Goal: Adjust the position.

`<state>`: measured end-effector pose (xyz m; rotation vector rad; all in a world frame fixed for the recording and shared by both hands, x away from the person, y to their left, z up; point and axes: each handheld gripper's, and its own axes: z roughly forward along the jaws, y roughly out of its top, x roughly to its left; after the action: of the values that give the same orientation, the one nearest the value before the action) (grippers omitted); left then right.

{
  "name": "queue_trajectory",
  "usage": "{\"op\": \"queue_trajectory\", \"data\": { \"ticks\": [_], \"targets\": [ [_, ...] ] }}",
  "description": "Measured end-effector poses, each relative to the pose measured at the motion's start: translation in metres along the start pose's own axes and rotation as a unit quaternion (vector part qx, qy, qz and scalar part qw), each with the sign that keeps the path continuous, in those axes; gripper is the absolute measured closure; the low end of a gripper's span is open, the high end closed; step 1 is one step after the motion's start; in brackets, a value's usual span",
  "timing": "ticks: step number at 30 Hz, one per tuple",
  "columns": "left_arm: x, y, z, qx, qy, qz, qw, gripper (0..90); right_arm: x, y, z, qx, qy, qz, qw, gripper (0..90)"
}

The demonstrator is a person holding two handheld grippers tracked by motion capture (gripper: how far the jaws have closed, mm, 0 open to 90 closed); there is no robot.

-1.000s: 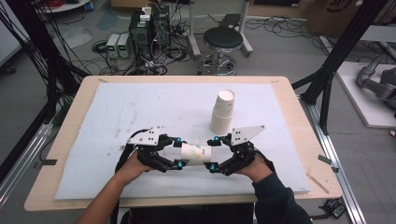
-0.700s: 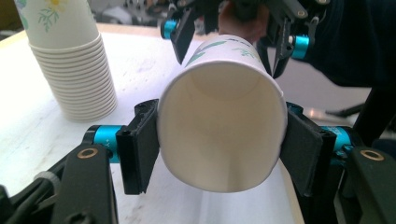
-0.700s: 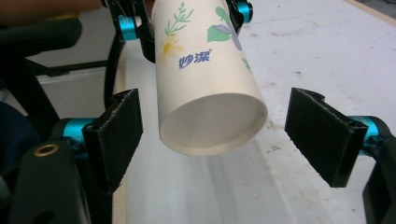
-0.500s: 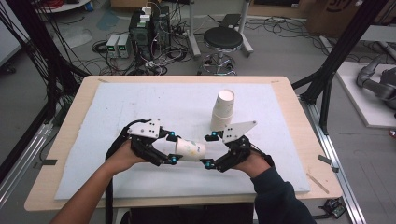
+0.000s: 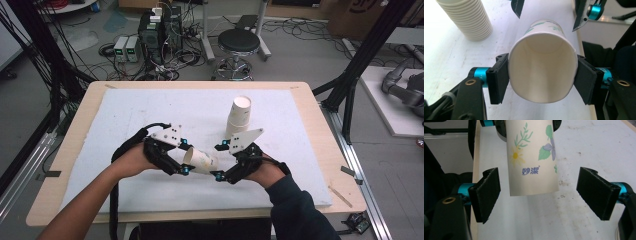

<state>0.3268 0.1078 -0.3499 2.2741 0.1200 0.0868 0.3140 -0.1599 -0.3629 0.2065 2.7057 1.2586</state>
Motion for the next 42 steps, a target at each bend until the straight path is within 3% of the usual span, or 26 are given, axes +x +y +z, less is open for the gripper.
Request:
{"op": "queue_trajectory", "data": {
  "ticks": [8,14,23,28,39,40,41,42],
  "targets": [
    [0.001,0.010,0.003,0.045,0.002,0.006,0.9990,33.8,0.000,0.007,0.007,0.023,-0.004,-0.015,0.9996,19.4],
    [0.001,0.014,0.008,0.059,0.000,0.005,0.9982,33.4,0.002,0.011,0.016,0.041,-0.003,-0.025,0.9988,19.5],
    [0.001,0.018,0.015,0.073,-0.008,0.007,0.9973,32.9,0.005,0.020,0.036,0.086,-0.002,-0.048,0.9951,19.9],
    [-0.001,0.019,0.016,0.064,-0.010,0.004,0.9979,32.4,0.006,0.018,0.043,0.110,0.007,-0.057,0.9923,34.8],
    [-0.001,0.017,0.017,0.036,-0.003,-0.006,0.9993,28.3,0.005,0.014,0.045,0.104,0.007,-0.037,0.9939,36.1],
    [-0.001,0.015,0.016,0.014,-0.002,-0.011,0.9998,27.3,0.004,0.014,0.044,0.103,0.007,-0.035,0.9940,36.2],
    [-0.001,0.015,0.016,0.014,-0.002,-0.011,0.9998,26.0,0.004,0.013,0.043,0.103,0.006,-0.030,0.9942,36.3],
    [0.001,0.012,0.012,-0.008,0.002,-0.020,0.9998,23.8,0.002,0.011,0.041,0.102,0.005,-0.026,0.9945,36.4]
  ]
}}
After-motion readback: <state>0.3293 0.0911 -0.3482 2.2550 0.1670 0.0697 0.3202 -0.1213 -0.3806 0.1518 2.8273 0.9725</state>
